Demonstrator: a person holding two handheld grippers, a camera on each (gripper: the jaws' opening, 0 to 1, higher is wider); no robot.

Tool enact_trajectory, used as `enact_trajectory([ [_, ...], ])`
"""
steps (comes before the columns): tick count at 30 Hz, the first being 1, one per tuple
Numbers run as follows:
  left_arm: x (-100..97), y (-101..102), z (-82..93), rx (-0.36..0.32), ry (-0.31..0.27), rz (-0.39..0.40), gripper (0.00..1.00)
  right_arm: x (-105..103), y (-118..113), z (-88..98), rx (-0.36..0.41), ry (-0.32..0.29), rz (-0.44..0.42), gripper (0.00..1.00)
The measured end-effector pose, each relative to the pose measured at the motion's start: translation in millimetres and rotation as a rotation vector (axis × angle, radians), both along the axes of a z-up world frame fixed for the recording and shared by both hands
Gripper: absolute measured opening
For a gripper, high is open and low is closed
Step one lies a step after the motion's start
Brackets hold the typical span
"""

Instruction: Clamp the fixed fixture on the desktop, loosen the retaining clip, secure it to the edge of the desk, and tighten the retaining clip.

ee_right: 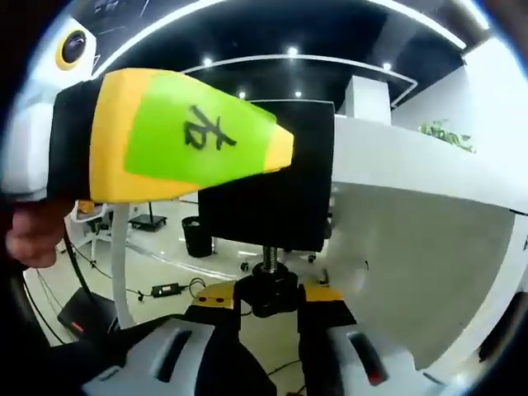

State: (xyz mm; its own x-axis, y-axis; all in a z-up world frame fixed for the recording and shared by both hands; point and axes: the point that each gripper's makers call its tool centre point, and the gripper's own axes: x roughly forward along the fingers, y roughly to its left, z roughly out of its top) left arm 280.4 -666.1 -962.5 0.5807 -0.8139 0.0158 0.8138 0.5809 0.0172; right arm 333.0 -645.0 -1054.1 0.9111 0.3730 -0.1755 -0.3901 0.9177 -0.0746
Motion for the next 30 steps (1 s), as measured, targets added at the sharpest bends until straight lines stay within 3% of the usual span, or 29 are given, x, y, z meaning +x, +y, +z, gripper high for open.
enact_trajectory([
  [6, -0.2, -1, 1.0, 0.002, -0.001, -0.002, 0.01, 0, 0, -2.3, 0.000, 0.014, 0.078, 0.23],
  [8, -0.1, -1, 1.2, 0.001, 0.000, -0.002, 0.01, 1, 2, -3.1, -0.041, 0.002, 0.149, 0.23],
  [11, 0.5, -1, 0.6, 0.004, -0.002, 0.000, 0.01, 1, 5, -3.8, -0.014, 0.019, 0.262, 0.23],
  [16, 1.5, -1, -0.6, 0.009, -0.008, 0.002, 0.01, 2, 9, -3.5, -0.048, 0.017, 0.467, 0.23],
  [21, 1.4, -1, -1.5, 0.021, -0.024, 0.010, 0.01, 4, 14, -3.6, -0.068, 0.027, 0.617, 0.23],
  [30, 2.2, 0, -1.3, 0.007, -0.018, 0.005, 0.01, 0, 13, -3.2, -0.051, 0.011, 0.719, 0.23],
])
